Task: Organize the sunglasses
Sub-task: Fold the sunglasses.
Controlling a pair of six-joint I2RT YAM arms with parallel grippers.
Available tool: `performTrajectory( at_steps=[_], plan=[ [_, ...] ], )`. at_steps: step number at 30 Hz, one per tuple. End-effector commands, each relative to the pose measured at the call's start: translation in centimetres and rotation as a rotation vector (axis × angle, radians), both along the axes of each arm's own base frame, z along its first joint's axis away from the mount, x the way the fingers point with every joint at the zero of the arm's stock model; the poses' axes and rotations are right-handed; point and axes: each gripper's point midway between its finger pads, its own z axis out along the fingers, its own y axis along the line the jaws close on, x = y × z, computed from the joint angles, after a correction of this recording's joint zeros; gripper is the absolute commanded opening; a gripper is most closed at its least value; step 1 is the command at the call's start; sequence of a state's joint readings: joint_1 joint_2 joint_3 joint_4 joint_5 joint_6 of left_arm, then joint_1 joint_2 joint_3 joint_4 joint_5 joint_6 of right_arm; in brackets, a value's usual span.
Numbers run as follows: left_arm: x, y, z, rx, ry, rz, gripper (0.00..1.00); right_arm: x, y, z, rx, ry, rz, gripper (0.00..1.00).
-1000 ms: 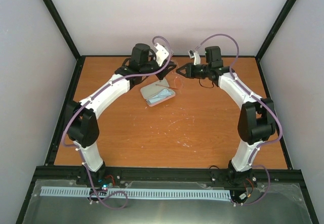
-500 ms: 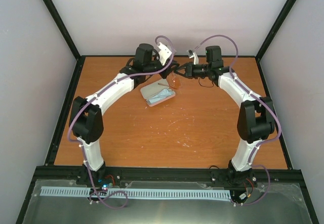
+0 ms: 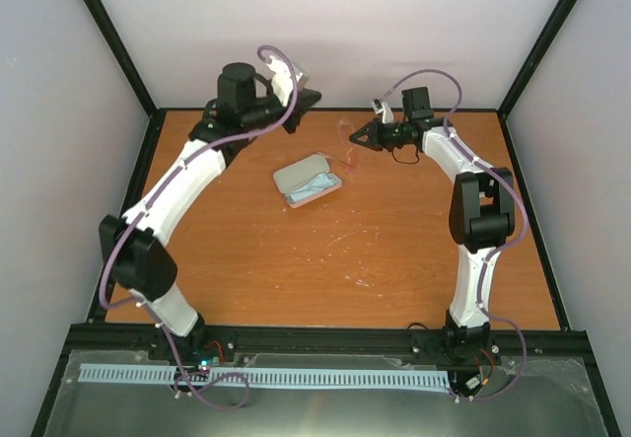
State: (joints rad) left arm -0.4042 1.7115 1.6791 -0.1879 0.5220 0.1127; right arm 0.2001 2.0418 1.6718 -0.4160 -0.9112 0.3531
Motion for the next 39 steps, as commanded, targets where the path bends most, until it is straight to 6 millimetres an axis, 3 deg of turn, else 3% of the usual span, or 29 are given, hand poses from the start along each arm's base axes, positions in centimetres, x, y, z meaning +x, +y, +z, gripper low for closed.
performTrajectory(
  at_steps=[1,6,11,22,28,33,39],
  plan=[
    [-8.8,-3.3,1.4,-0.029,0.015,-0.221,0.02,1.2,-0.1,1.0,-0.021,-0.02,0.009,0.03],
    [-13.7,-4.7,0.1,-0.051,0.068,-0.34,0.04,1.6,0.4,2.0,0.005,-0.016,0.028,0.03],
    [-14.7,-5.1,-1.9,-0.037,0.099,-0.359,0.05,-0.4,0.8,3.7,0.051,0.001,0.074,0.03],
    [-12.7,-6.7,-2.1,-0.055,0.054,-0.377,0.06,-7.1,2.0,8.5,0.107,-0.026,0.206,0.03],
    [-11.1,-7.4,-2.0,-0.045,0.027,-0.358,0.06,-10.3,3.3,9.2,0.114,-0.005,0.286,0.03],
    [-9.4,-7.5,-3.3,0.001,0.024,-0.307,0.06,-11.6,3.1,8.8,0.12,0.02,0.307,0.03],
    [-6.3,-5.7,-7.1,0.012,0.173,-0.255,0.07,-12.2,3.0,9.0,0.143,0.034,0.332,0.03]
  ],
)
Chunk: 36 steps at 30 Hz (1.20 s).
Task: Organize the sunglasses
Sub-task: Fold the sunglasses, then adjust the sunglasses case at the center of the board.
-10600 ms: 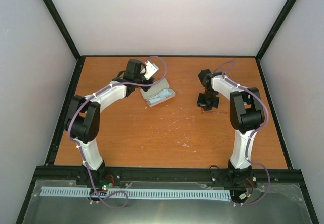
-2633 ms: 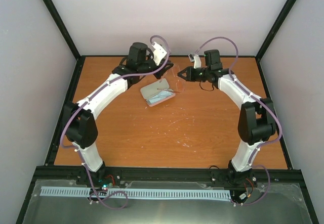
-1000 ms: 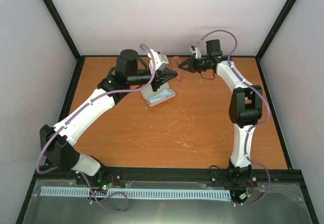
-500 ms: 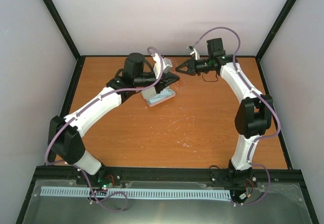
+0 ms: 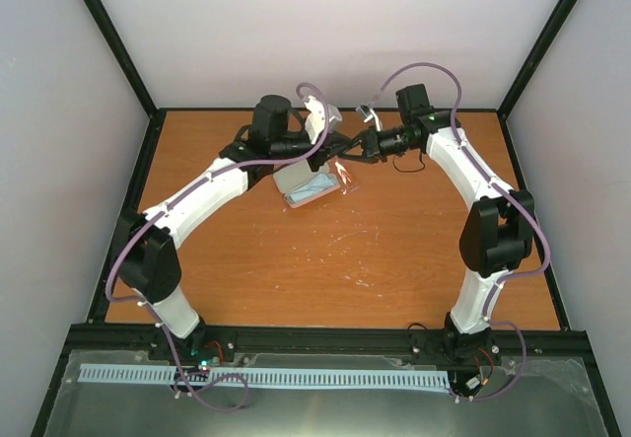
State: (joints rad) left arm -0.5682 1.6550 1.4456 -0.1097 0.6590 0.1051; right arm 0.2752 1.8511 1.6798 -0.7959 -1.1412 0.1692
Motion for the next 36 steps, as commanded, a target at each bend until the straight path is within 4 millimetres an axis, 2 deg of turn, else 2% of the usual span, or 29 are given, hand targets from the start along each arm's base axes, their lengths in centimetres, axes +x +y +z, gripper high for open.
performTrajectory(
  at_steps=[1,5,8,11,15,16,18,20,23,27,31,34,36],
  plan=[
    [2.8,1.7,-1.8,0.022,0.069,0.044,0.07,-1.1,-0.2,1.6,0.047,-0.011,0.034,0.03],
    [4.0,2.7,-5.1,0.084,0.118,0.07,0.07,-0.9,-0.4,2.7,0.083,-0.014,0.034,0.03],
    [4.5,3.0,-5.9,0.093,0.128,0.08,0.07,-1.1,-0.3,3.2,0.102,-0.014,0.045,0.03],
    [5.2,3.3,-4.9,0.071,0.121,0.1,0.12,-0.3,-0.7,2.1,0.067,0.008,0.008,0.03],
    [7.6,5.6,-1.2,-0.001,0.103,0.185,0.3,1.7,-1.0,-0.9,0.0,0.072,-0.075,0.03],
    [8.6,6.6,-0.6,-0.007,0.093,0.217,0.31,2.8,-1.9,-1.5,-0.012,0.079,-0.116,0.03],
    [10.6,8.5,-0.2,0.001,0.064,0.267,0.28,4.0,-2.0,-2.2,-0.017,0.082,-0.145,0.03],
    [12.7,10.6,-1.6,0.053,0.063,0.314,0.19,5.0,-2.1,-2.8,-0.031,0.083,-0.181,0.03],
    [15.7,14.1,-5.1,0.156,0.083,0.385,0.1,6.5,-2.3,-4.0,-0.051,0.101,-0.244,0.03],
    [18.3,17.7,-10.1,0.296,0.153,0.45,0.06,8.3,-2.6,-5.4,-0.051,0.139,-0.354,0.03],
    [18.9,19.7,-14.3,0.416,0.201,0.471,0.05,9.3,-2.6,-6.4,-0.042,0.172,-0.42,0.03],
    [19.0,20.6,-17.7,0.492,0.239,0.472,0.05,9.5,-2.0,-6.8,-0.04,0.175,-0.422,0.03],
    [18.9,21.0,-19.2,0.522,0.263,0.469,0.05,9.5,-1.9,-7.1,-0.037,0.184,-0.417,0.03]
  ],
)
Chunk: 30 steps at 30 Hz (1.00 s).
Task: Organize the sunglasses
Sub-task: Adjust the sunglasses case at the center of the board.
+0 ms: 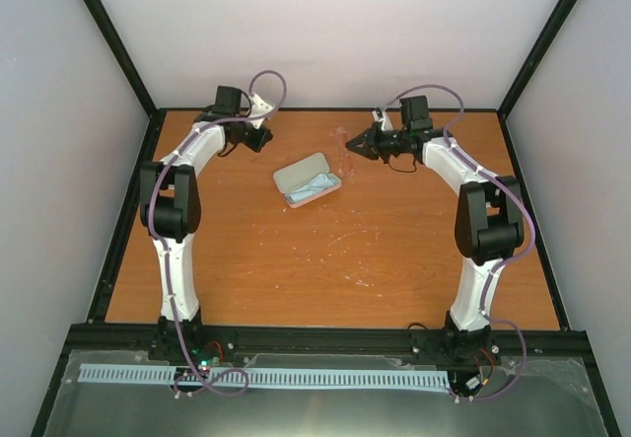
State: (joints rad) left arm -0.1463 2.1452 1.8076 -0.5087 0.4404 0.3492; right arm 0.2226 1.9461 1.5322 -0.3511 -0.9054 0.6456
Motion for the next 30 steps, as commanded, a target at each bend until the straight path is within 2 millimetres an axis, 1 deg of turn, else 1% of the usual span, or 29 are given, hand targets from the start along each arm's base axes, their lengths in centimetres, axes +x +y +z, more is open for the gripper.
performTrajectory(
  at_steps=[1,3,6,11,15,20,23,30],
  plan=[
    [-0.2,1.2,-1.8,0.108,0.03,-0.023,0.05,0.6,1.6,0.0,0.021,-0.013,-0.01,0.03],
    [-0.2,1.3,-2.7,0.118,0.05,-0.023,0.05,0.1,2.4,-0.3,0.022,-0.005,0.012,0.03],
    [-0.1,1.3,-4.1,0.119,0.096,-0.022,0.08,-0.3,3.0,-0.6,0.021,0.003,0.025,0.03],
    [-0.8,0.8,-5.3,0.094,0.169,-0.036,0.1,-0.4,3.3,-1.0,0.006,0.005,0.013,0.03],
    [-2.1,0.1,-6.4,0.054,0.234,-0.064,0.1,-0.5,3.4,-1.8,-0.002,0.023,-0.001,0.03],
    [-4.5,-1.3,-8.0,0.022,0.313,-0.095,0.11,-0.3,3.8,-2.6,-0.006,0.034,0.006,0.03],
    [-5.6,-2.2,-8.1,0.016,0.318,-0.114,0.11,-0.3,4.0,-2.8,-0.011,0.036,0.01,0.03],
    [-7.0,-4.0,-7.8,-0.002,0.337,-0.148,0.11,-0.4,4.0,-4.0,-0.042,0.057,0.003,0.03]
  ],
)
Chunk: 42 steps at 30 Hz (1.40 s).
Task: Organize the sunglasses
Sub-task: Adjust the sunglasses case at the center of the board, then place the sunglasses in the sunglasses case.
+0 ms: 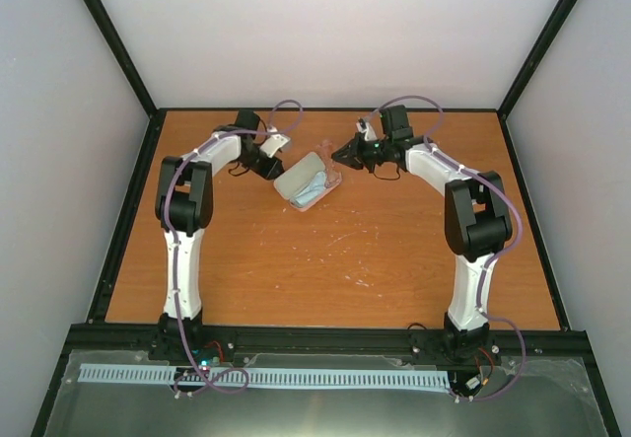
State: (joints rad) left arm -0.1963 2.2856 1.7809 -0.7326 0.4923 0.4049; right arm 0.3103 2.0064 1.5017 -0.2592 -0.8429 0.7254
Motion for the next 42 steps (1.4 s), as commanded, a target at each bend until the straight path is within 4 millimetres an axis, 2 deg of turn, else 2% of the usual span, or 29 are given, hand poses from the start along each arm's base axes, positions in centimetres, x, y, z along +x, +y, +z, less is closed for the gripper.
performTrajectory(
  at_steps=[1,9,15,26,36,42],
  plan=[
    [-0.6,-1.8,3.0,-0.058,-0.023,-0.021,0.11,0.2,0.3,-0.8,-0.028,0.006,-0.007,0.03],
    [-1.9,-3.7,5.0,-0.117,-0.013,-0.027,0.11,0.3,0.4,-3.2,-0.104,0.038,-0.029,0.03],
    [-2.9,-4.8,5.6,-0.148,-0.004,-0.031,0.11,0.2,0.9,-4.8,-0.151,0.055,-0.044,0.03],
    [-3.9,-5.0,5.5,-0.166,0.008,-0.028,0.1,0.3,0.5,-8.0,-0.219,0.133,-0.182,0.03],
    [-4.2,-5.2,6.4,-0.196,0.009,-0.012,0.1,0.0,2.5,-9.5,-0.267,0.126,-0.215,0.03],
    [-4.4,-5.6,6.6,-0.219,0.017,-0.012,0.1,-0.7,1.8,-10.8,-0.313,0.133,-0.267,0.03]
  ],
)
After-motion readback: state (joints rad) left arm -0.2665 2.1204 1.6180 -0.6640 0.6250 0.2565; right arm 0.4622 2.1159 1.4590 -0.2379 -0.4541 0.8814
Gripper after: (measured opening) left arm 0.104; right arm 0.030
